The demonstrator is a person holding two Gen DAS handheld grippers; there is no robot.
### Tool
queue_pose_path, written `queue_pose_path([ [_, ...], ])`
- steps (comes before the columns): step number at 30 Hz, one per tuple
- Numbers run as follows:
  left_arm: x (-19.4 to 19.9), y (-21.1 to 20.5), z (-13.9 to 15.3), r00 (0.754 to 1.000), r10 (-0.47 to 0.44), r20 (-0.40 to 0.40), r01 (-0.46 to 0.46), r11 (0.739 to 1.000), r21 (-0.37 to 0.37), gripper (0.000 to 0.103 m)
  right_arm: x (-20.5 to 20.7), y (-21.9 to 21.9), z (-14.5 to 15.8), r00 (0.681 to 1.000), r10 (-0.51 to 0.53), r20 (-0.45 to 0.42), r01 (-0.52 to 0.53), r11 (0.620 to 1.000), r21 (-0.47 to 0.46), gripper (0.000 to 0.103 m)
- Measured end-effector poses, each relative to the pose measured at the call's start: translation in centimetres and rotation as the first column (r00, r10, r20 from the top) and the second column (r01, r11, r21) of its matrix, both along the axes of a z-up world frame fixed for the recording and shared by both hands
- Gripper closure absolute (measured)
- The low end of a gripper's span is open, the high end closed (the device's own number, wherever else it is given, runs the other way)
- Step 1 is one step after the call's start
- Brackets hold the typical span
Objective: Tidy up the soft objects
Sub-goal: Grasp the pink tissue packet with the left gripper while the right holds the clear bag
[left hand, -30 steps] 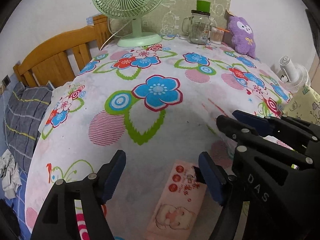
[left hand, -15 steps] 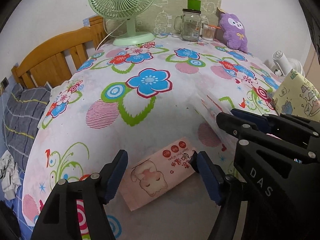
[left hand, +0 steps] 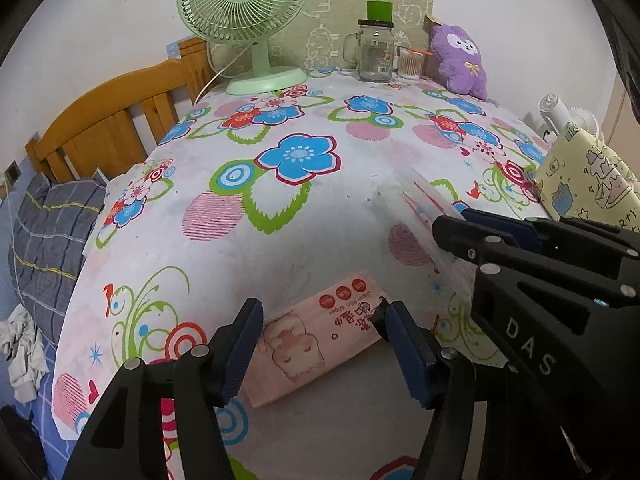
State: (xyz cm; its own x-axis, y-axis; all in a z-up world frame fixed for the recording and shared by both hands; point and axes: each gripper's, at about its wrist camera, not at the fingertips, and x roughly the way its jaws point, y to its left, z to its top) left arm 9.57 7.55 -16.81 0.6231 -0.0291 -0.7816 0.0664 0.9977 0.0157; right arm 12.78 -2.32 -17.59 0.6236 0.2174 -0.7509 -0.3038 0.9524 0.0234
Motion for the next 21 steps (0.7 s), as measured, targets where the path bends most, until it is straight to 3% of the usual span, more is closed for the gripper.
queue_pose_path([
  [12, -1.1, 0.5, -0.3, 1.000, 0.009, -0.003, -0.009, 1.000, 0.001, 0.020, -0.9, 0.1, -0.1, 1.000, -0.001, -0.004, 0.001, 1.000, -0.003, 0.085],
  [16, -1.4, 0.6, 0.0, 1.000, 0.023, 0.011, -0.023, 1.000, 0.008, 0.010, -1.0, 0.2, -0.2, 1.000, 0.001, -0.005, -0.001, 1.000, -0.004, 0.085],
  [21, -1.8, 1.1, 0.0, 0.998, 0.064, -0.002, -0.064, 0.998, 0.007, 0.009, -1.1, 0.2, -0.2, 1.000, 0.004, -0.004, -0.004, 1.000, 0.002, 0.085],
])
